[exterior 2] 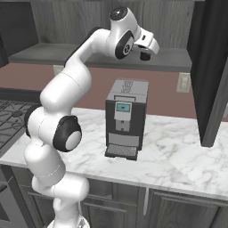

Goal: Collect the paprika, mayonnaise, and shaker from the cabinet and place them next to the stove.

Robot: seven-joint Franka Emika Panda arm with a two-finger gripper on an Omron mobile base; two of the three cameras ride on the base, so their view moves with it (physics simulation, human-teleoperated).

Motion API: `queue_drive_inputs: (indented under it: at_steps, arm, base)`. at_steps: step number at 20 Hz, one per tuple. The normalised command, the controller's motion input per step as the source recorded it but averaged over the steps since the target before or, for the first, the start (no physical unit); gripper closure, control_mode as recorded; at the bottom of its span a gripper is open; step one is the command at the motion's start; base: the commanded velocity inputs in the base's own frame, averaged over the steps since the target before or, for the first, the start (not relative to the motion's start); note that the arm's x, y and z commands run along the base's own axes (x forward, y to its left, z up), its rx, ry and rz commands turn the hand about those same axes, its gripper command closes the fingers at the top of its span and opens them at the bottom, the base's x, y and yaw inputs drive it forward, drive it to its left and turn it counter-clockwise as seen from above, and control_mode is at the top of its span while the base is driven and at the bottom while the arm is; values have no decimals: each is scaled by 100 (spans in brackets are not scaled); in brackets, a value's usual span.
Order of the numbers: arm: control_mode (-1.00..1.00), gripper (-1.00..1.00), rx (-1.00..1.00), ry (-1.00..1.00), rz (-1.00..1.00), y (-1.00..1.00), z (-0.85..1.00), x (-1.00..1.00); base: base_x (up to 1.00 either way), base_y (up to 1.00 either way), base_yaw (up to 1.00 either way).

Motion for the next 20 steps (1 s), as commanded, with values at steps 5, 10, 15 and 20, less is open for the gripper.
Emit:
queue_drive_inputs:
  at_steps: [5,10,15,20]
  arm:
    - [-100,-100,0,0,0,0,-4,0]
    - [-100,-100,0,0,0,0,-3,0]
    - [-100,-100,0,0,0,0,-2,1]
    - [-100,-100,0,0,0,0,-3,3]
  base:
    - [0,0,0]
    - [0,0,0]
    - [0,0,0]
    - [0,0,0]
